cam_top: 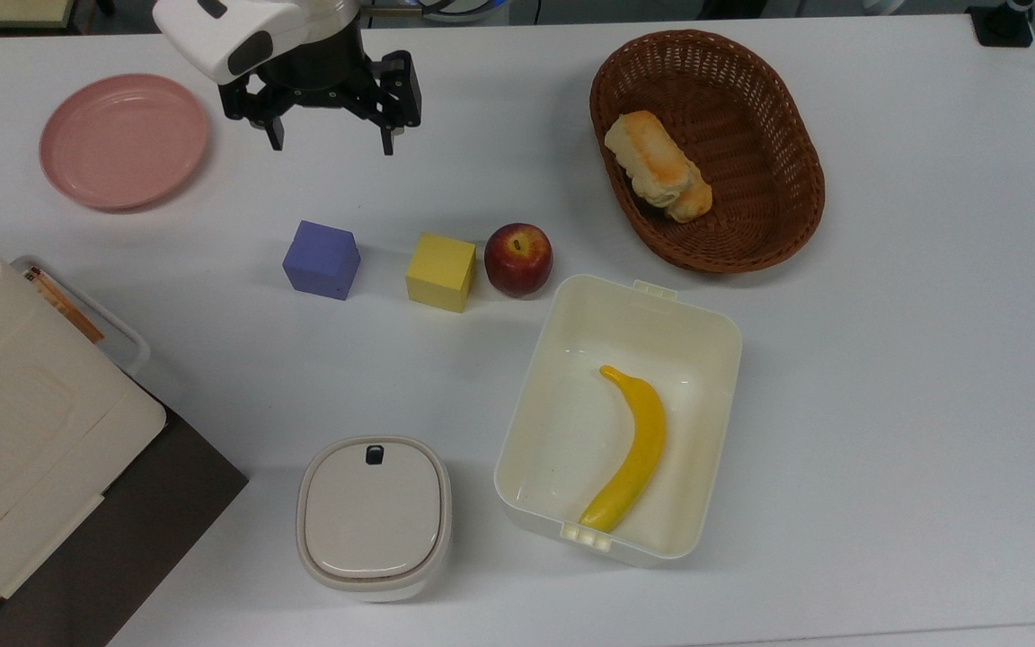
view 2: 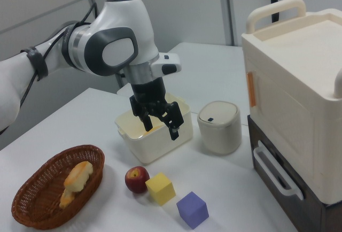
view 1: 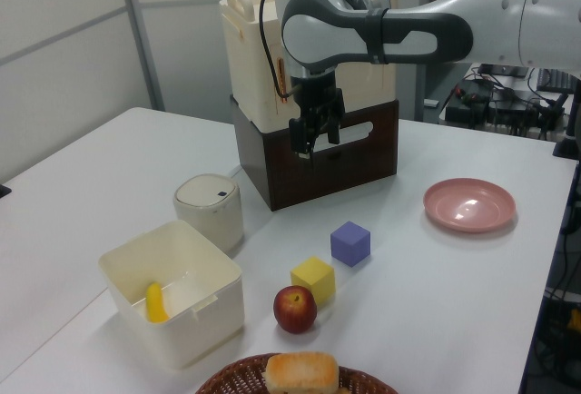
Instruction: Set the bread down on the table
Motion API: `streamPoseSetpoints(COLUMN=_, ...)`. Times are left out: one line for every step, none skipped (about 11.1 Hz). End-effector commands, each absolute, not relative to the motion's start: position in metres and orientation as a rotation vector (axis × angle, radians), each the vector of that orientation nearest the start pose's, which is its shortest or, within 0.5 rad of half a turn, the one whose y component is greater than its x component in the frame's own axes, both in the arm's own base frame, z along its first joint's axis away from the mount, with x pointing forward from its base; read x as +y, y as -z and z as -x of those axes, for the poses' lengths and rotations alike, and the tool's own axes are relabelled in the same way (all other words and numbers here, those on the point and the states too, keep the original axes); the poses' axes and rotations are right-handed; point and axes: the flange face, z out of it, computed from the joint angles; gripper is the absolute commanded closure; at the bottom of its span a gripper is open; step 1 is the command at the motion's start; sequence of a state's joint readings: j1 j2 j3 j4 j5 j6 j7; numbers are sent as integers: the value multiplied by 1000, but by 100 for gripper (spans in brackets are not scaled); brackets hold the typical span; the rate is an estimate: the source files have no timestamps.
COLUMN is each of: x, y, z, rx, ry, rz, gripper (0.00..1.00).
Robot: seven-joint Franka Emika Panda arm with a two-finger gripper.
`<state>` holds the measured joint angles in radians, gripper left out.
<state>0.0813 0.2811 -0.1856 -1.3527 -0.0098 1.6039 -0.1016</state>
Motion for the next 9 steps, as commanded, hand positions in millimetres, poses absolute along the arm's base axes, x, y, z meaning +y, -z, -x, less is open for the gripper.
streamPoseSetpoints(x=-48, y=-564, z=-631, rx=-24, ry=-51, rz=3194, gripper=0)
streamPoseSetpoints(x=-47, y=-564, z=-631, rx=-27, ry=-53, rz=3194, gripper=0)
streamPoseSetpoints(x=-46, y=-563, z=-631, rx=-29, ry=-68, rz=3195, gripper=0)
streamPoseSetpoints(x=-44, y=-560, z=-629, rx=-26, ry=-87, rz=3193, gripper=0)
streamPoseSetpoints(x=-40, y=-557, z=-628, rx=-45, ry=-104, rz=3195, gripper=0)
streamPoseSetpoints(x=-39, y=-558, z=-628, rx=-50, ry=-105, rz=3195, gripper=0)
streamPoseSetpoints(x=-37, y=-556, z=-627, rx=-57, ry=-119, rz=3194, gripper=0)
streamPoseSetpoints(x=-33, y=-556, z=-627, rx=-64, ry=-121, rz=3193, gripper=0)
streamPoseSetpoints(x=-23, y=-553, z=-628, rx=-91, ry=-140, rz=3191, gripper=0)
